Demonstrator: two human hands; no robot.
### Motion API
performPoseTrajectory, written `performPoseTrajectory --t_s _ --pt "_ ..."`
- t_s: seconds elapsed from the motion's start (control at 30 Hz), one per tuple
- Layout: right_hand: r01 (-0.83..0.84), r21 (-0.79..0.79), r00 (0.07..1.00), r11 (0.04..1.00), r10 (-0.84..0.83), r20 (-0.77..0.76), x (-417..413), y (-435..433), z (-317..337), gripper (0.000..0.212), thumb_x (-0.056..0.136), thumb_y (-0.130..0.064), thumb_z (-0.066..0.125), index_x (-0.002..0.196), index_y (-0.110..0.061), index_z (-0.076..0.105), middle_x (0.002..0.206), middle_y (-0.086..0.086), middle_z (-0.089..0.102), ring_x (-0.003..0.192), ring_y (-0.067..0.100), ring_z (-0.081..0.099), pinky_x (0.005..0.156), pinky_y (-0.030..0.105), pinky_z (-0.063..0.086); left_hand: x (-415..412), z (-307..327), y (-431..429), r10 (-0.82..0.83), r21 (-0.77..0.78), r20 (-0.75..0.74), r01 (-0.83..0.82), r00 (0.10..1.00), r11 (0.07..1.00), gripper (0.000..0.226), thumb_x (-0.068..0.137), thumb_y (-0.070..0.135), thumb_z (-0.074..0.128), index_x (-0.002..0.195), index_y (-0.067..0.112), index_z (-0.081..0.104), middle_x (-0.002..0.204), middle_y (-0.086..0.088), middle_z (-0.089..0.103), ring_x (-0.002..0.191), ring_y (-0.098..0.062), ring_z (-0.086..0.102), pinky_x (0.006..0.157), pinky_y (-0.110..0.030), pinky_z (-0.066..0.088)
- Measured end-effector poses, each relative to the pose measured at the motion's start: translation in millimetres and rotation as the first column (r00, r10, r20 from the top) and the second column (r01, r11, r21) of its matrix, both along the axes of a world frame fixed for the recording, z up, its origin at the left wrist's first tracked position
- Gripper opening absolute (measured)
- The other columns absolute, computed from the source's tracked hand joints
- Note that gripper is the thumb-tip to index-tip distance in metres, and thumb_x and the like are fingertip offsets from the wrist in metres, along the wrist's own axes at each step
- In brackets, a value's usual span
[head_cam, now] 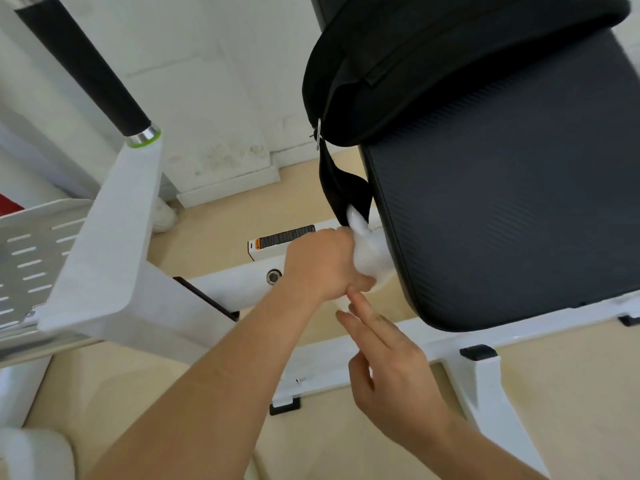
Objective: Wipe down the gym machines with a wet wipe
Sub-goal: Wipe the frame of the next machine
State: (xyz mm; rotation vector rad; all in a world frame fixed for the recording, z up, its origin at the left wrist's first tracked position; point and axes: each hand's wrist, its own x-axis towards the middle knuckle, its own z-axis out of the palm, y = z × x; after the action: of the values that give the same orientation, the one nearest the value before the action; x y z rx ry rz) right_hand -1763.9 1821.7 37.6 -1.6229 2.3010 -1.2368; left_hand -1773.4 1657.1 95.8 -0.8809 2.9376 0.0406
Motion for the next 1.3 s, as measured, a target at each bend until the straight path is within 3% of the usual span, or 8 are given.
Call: performPoseTrajectory --t_s 0.23,0.47,0.6,0.7,0.77,0.87,1.13,1.3 --pt "0.0 -0.026 0.992 1.0 -0.003 -0.124 1 -12 6 0.058 0.074 0.001 0.049 0.131 -0.004 0.055 0.145 0.011 0.048 0.132 0.023 0.048 0.1 0.037 0.049 52 -7 -10 0.075 -0.286 0.004 -0.071 0.997 0.956 0.051 0.076 0.035 0.069 0.115 0.016 0.043 0.111 -0.001 0.058 0.101 -0.023 0.057 0.073 -0.032 0.029" --pt "-0.013 0.148 0.981 0.989 0.041 -0.188 5 -31 8 0.064 0.073 -0.009 0.042 0.136 -0.004 0.051 0.146 0.011 0.047 0.137 0.024 0.042 0.106 0.042 0.043 93 -6 -15 0.231 -0.262 -0.043 -0.234 0.972 0.936 0.047 0.077 0.005 0.053 0.122 0.013 0.044 0.116 -0.006 0.056 0.109 -0.028 0.052 0.1 -0.036 0.035" --pt "0.002 0.153 0.998 0.988 0.007 -0.056 8 -19 -4 0.063 0.075 -0.004 0.05 0.138 -0.009 0.05 0.149 0.006 0.043 0.137 0.02 0.041 0.105 0.032 0.041 69 -4 -5 0.174 -0.224 -0.009 -0.172 0.985 0.959 0.052 0.073 0.007 0.06 0.122 0.012 0.042 0.118 -0.007 0.054 0.112 -0.028 0.051 0.103 -0.036 0.032" --pt "0.026 0.161 0.949 0.987 -0.075 0.306 11 -16 1 0.065 0.087 -0.002 0.049 0.147 -0.022 0.035 0.144 -0.016 0.038 0.134 0.007 0.039 0.101 0.01 0.031 32 -9 15 0.07 -0.255 -0.051 -0.081 0.996 0.964 0.053 0.062 0.012 0.075 0.11 0.009 0.053 0.102 -0.008 0.061 0.094 -0.029 0.06 0.086 -0.036 0.042" --pt "0.049 0.2 0.775 0.979 -0.164 0.611 5 -17 8 0.06 0.089 -0.002 0.049 0.141 -0.029 0.039 0.133 -0.019 0.047 0.121 0.006 0.05 0.091 0.017 0.042 23 -16 20 -0.008 -0.29 -0.127 -0.03 0.992 0.957 0.046 0.06 0.011 0.074 0.103 0.007 0.06 0.089 -0.008 0.062 0.081 -0.029 0.062 0.08 -0.037 0.047" --pt "0.053 0.161 0.415 0.985 -0.169 0.894 -4 -22 18 0.05 0.092 0.0 0.049 0.134 -0.027 0.05 0.129 -0.012 0.056 0.113 0.008 0.059 0.094 0.032 0.051 50 -27 16 -0.115 -0.399 -0.142 0.05 0.983 0.916 0.046 0.085 0.009 0.036 0.128 0.001 0.052 0.113 -0.014 0.061 0.105 -0.032 0.059 0.097 -0.042 0.046" --pt "-0.159 0.126 0.595 0.979 -0.007 0.804 31 -49 36 0.057 0.092 -0.002 0.048 0.141 -0.029 0.04 0.137 -0.015 0.047 0.114 0.001 0.055 0.081 0.015 0.047 115 -11 3 0.094 -0.455 0.097 -0.04 0.991 0.89 0.059 0.086 0.011 0.02 0.137 -0.004 0.047 0.131 -0.025 0.056 0.118 -0.033 0.059 0.085 -0.037 0.054" --pt "-0.286 0.065 0.54 0.956 0.104 0.835 44 -63 46 0.052 0.092 -0.001 0.047 0.125 -0.042 0.044 0.134 -0.015 0.051 0.103 0.0 0.061 0.092 0.031 0.051 142 1 15 0.134 -0.557 0.487 0.189 0.863 0.809 0.061 0.103 0.022 0.017 0.143 -0.015 -0.012 0.15 -0.04 0.006 0.139 -0.048 0.019 0.111 -0.045 0.026"
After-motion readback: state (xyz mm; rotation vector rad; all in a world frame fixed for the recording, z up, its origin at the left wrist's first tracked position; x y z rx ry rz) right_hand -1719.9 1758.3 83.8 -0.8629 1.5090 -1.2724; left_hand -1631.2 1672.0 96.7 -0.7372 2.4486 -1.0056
